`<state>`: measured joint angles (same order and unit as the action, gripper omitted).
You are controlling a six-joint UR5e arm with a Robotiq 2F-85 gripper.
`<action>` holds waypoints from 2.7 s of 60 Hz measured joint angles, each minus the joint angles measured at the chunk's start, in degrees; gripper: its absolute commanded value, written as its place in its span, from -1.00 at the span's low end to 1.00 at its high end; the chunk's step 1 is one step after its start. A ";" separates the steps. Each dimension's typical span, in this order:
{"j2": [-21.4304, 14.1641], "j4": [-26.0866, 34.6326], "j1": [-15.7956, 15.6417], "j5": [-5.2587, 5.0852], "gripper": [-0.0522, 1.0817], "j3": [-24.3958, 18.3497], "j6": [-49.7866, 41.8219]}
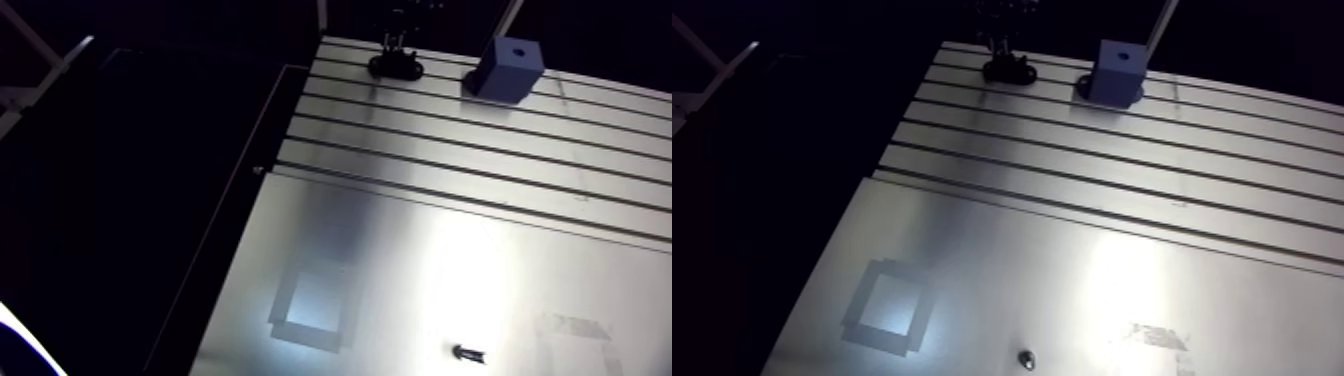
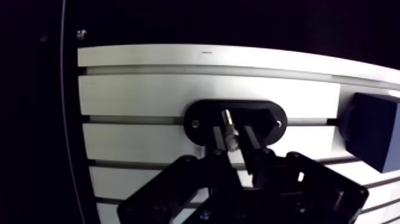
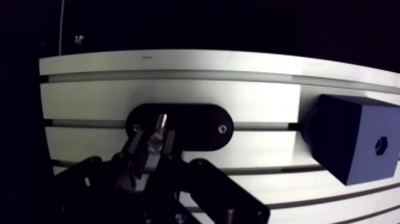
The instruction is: Pick up the M10 bolt and insert it into the hex recess until seated.
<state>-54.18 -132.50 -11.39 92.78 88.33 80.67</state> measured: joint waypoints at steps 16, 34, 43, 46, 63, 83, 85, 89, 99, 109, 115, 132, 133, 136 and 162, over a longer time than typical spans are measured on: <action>-1.57 0.93 0.39 -0.01 0.50 -0.63 0.25; -5.10 9.52 1.58 -0.41 0.55 -3.63 4.37; -6.61 17.77 2.25 -0.55 0.55 -6.86 9.57; -6.92 20.15 2.60 -0.57 0.55 -7.97 12.13; -7.30 28.43 6.09 -0.40 0.55 -12.82 30.25; -6.42 36.37 10.71 -0.10 0.55 -18.21 42.24; -6.30 37.15 11.01 -0.07 0.55 -18.67 43.34; -6.12 38.45 11.46 -0.01 0.55 -19.40 45.11; -5.79 40.64 12.23 0.33 0.55 -20.27 47.53; -5.18 41.54 12.95 1.86 0.55 -20.41 47.95; -4.87 41.87 13.56 2.42 0.55 -20.31 47.92; -3.82 41.63 15.58 3.26 0.54 -19.73 47.74; -3.74 41.52 15.65 3.28 0.55 -19.68 47.72; -3.55 41.13 15.81 3.34 0.55 -19.56 47.67; -1.50 38.25 16.13 3.38 0.55 -18.75 47.40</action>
<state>-55.68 -94.25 4.74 96.16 69.58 128.07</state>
